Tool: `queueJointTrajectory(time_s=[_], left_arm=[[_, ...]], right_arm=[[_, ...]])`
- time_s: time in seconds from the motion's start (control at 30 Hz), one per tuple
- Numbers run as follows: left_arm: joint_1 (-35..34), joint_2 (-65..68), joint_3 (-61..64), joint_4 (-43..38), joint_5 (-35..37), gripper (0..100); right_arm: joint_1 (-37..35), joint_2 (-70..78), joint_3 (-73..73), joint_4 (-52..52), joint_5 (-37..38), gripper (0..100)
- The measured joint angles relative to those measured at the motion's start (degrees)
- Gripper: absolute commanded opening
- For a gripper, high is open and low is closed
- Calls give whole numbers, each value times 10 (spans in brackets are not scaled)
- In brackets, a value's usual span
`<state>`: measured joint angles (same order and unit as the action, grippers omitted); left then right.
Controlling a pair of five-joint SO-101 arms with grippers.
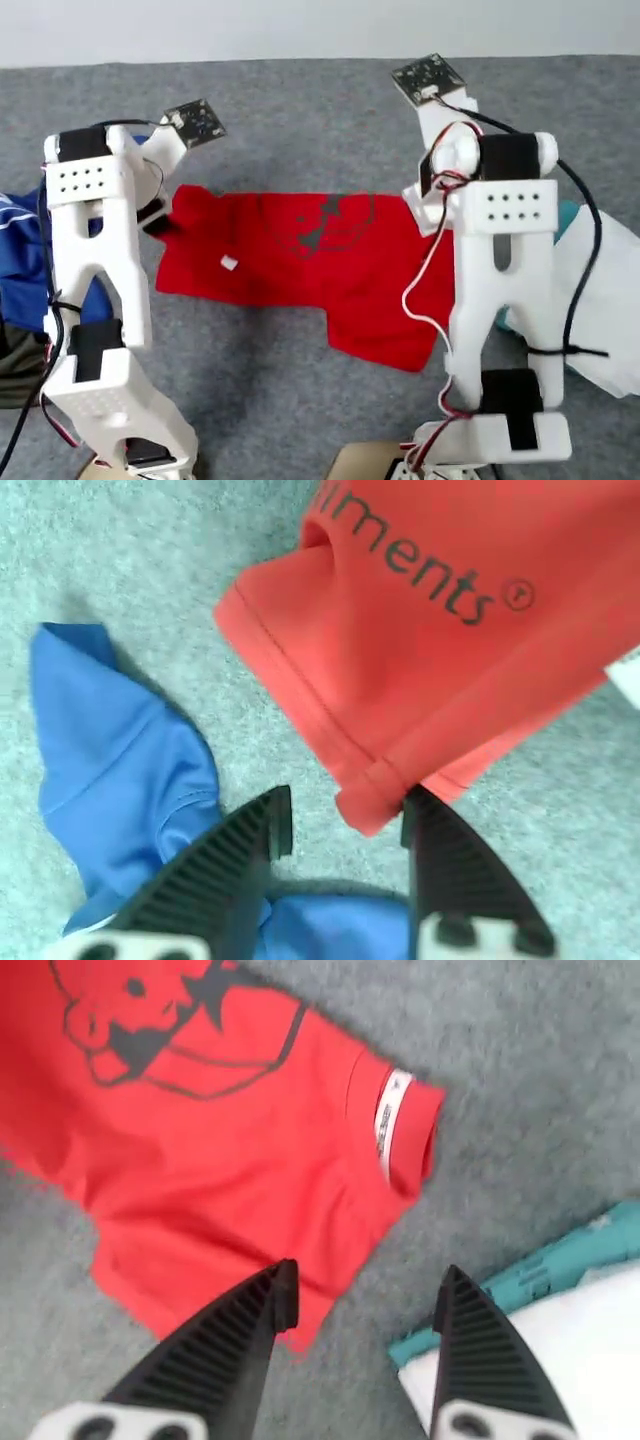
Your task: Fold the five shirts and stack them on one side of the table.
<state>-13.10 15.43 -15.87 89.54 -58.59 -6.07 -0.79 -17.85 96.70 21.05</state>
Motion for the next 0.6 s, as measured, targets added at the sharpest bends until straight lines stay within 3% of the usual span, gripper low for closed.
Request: queueJointTrajectory(time_s=[0.27, 0.6], left_arm=[[-11, 0, -38, 11, 0, 181], [-16, 0, -168, 91, 3, 185]], right_arm=[[1, 114, 0, -108, 0, 227], [1, 157, 0, -161, 0, 227]])
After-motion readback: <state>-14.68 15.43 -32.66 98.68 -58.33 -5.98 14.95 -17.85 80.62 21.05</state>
